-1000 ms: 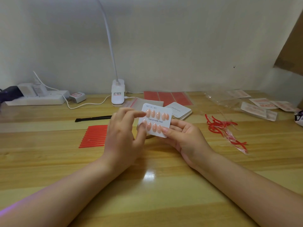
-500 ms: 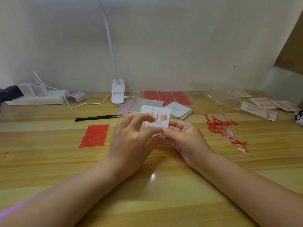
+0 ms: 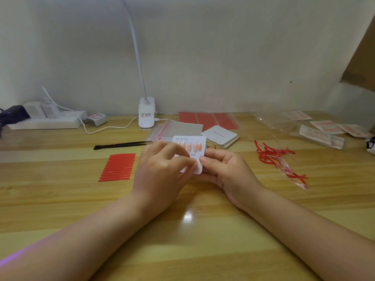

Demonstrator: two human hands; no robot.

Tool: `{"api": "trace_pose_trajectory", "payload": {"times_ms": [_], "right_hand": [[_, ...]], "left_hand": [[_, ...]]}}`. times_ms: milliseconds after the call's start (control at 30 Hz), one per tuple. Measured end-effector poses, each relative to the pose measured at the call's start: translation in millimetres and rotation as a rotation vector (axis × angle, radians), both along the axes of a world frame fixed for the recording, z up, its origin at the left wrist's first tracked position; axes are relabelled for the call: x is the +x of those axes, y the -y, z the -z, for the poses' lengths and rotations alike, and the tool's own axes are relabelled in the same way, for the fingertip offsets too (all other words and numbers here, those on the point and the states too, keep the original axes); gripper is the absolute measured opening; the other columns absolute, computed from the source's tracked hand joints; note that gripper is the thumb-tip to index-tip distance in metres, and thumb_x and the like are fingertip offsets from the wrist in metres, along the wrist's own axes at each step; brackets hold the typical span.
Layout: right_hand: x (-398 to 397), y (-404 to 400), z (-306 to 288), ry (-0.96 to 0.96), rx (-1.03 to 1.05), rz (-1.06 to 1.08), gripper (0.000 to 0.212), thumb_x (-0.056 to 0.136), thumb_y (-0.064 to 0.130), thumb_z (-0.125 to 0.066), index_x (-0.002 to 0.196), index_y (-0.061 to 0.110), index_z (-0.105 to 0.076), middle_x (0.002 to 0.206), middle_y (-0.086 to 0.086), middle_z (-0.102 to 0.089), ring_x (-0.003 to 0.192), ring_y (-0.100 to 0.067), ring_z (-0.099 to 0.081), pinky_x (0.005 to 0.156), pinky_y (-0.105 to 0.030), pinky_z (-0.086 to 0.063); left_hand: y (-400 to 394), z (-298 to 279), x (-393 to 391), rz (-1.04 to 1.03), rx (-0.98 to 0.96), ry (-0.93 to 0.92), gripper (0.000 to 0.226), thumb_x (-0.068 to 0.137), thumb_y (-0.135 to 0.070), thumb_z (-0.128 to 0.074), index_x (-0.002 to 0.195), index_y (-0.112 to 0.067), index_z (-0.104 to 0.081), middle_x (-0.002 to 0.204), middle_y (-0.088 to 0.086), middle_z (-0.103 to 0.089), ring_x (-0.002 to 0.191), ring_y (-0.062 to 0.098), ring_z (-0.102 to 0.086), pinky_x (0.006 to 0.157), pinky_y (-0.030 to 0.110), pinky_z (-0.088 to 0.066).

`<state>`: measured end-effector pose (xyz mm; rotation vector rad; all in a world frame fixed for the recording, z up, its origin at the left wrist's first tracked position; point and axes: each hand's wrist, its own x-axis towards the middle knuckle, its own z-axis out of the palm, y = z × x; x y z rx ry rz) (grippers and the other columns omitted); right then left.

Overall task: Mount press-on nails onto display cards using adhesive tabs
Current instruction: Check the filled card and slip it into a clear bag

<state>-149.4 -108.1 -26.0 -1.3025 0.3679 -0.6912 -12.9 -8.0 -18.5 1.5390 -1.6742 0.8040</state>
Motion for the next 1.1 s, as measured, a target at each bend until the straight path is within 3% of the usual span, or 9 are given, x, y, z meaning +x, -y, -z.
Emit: {"api": "trace_pose_trajectory", "payload": {"times_ms": [233, 333, 533, 833, 933, 1000, 1100], "right_hand": [[1, 0, 0, 0.014, 0.024, -0.004, 0.022, 0.093, -0.002, -0.055, 0.111, -0.003, -0.066, 0.099, -0.020, -0.073, 0.089, -0.028, -0.072, 0.075, -0.032, -0.059], [0, 1, -1, 0.061, 0.091, -0.015, 0.025, 0.088, 0.000, -0.060, 0.112, -0.004, -0.065, 0.099, -0.019, -0.073, 0.086, -0.026, -0.073, 0.070, -0.030, -0.058], [0, 5, -2, 0.089, 0.196, -0.028, 0.039, 0.078, 0.006, -0.066, 0.116, -0.003, -0.062, 0.110, -0.022, -0.070, 0.099, -0.030, -0.070, 0.076, -0.032, -0.059], [-2, 5, -5, 0.067, 0.255, 0.029, 0.042, 0.070, 0.004, -0.070, 0.111, -0.004, -0.063, 0.102, -0.019, -0.073, 0.093, -0.025, -0.072, 0.071, -0.026, -0.059], [-2, 3, -6, 0.035, 0.235, 0.063, 0.032, 0.072, 0.001, -0.070, 0.103, -0.004, -0.066, 0.098, -0.018, -0.074, 0.088, -0.024, -0.073, 0.068, -0.026, -0.058], [-2, 3, -7, 0.011, 0.215, 0.077, 0.020, 0.080, -0.006, -0.066, 0.100, -0.005, -0.067, 0.097, -0.019, -0.073, 0.087, -0.025, -0.073, 0.067, -0.027, -0.058], [-1, 1, -7, -0.018, 0.206, 0.104, 0.018, 0.083, -0.009, -0.064, 0.100, -0.006, -0.066, 0.095, -0.019, -0.074, 0.086, -0.026, -0.073, 0.064, -0.025, -0.057]], "left_hand": [[0, -5, -2, -0.097, -0.016, 0.284, 0.015, 0.079, -0.021, -0.070, 0.063, -0.021, -0.070, 0.084, 0.003, -0.070, 0.077, 0.031, -0.065, 0.071, 0.038, -0.041], [-2, -6, -3, -0.117, 0.058, 0.299, 0.010, 0.078, -0.025, -0.066, 0.074, -0.020, -0.073, 0.090, 0.004, -0.069, 0.082, 0.032, -0.064, 0.074, 0.039, -0.040], [-6, -3, -3, -0.070, 0.164, 0.140, 0.027, 0.080, -0.025, -0.056, 0.099, -0.018, -0.074, 0.090, 0.008, -0.062, 0.076, 0.030, -0.056, 0.065, 0.041, -0.048], [-5, 2, 0, -0.032, 0.057, -0.079, 0.041, 0.084, -0.023, -0.052, 0.120, -0.006, -0.064, 0.108, 0.014, -0.060, 0.094, 0.028, -0.057, 0.086, 0.038, -0.045], [-4, 1, 0, -0.089, 0.098, -0.280, 0.045, 0.089, -0.027, -0.051, 0.126, -0.003, -0.056, 0.119, 0.014, -0.057, 0.109, 0.031, -0.054, 0.096, 0.039, -0.042], [-3, 0, 2, -0.099, 0.197, -0.471, 0.050, 0.093, -0.034, -0.049, 0.136, -0.009, -0.047, 0.126, 0.006, -0.055, 0.114, 0.024, -0.052, 0.097, 0.041, -0.043], [0, 4, 6, -0.048, 0.293, -0.619, 0.047, 0.098, -0.037, -0.048, 0.141, -0.023, -0.040, 0.122, -0.007, -0.059, 0.108, 0.011, -0.053, 0.091, 0.036, -0.045]]}}
